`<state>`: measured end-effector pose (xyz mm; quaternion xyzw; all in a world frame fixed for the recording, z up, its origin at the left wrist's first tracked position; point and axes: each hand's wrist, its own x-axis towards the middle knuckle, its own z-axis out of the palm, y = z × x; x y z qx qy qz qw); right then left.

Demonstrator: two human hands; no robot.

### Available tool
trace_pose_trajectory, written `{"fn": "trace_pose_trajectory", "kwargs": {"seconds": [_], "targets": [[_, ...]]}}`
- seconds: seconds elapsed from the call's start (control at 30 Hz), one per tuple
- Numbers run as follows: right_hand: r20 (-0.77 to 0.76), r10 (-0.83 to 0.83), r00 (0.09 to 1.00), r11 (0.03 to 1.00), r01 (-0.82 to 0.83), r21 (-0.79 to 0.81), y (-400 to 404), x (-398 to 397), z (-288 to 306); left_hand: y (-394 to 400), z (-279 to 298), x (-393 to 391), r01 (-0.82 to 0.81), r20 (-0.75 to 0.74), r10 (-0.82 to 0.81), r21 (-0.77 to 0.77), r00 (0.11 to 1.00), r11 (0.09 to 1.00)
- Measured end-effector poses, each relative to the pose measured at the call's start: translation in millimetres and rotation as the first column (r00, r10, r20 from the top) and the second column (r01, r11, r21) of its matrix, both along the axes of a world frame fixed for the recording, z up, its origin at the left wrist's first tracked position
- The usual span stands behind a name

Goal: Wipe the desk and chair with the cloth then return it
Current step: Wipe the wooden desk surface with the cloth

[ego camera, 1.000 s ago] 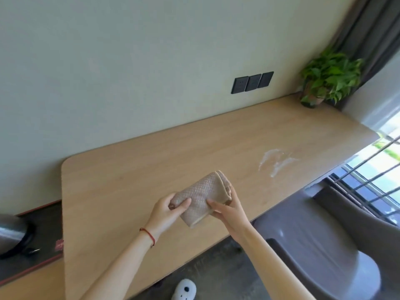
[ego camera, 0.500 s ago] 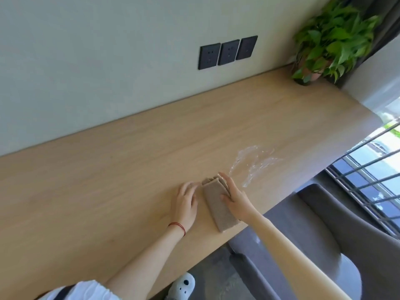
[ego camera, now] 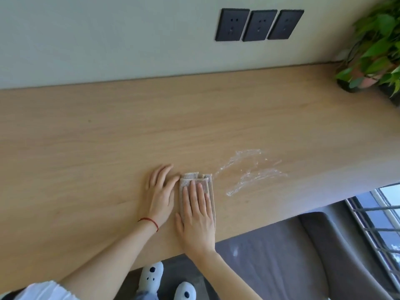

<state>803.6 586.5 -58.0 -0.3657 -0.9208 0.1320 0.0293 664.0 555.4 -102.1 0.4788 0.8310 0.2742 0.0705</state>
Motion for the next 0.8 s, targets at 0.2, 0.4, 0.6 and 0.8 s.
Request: {"fn": "trace_pose_trajectory", "kwargs": {"seconds": [0.2, 0.4, 0.6, 0.8], "targets": [[-0.038, 0.349, 0.936, 0.936, -0.346, 0.071, 59.7, 18.1, -5.2, -0.1, 1.1, -0.4, -0.002, -0.051, 0.004, 0.035, 0.999, 0.999], [-0.135, 0.049, 0.990, 0.998, -0.054, -0.030, 116.0, -29.2, -3.2, -0.2, 7.0, 3.9, -0.014, -0.073, 0.015, 0.018, 0.997, 1.000], [-0.237, 0.358, 0.903, 0.927, -0.374, -0.023, 82.3, -0.5, -3.3, -0.3, 16.8, 9.7, -0.035, -0.158, 0.034, -0.002, 0.987, 0.999], [-0.092, 0.337, 0.937, 0.940, -0.328, 0.097, 150.5, 68.7, -0.1, 20.0, 30.5, 46.1, -0.187, -0.089, 0.178, -0.110, 0.980, 0.976]]}}
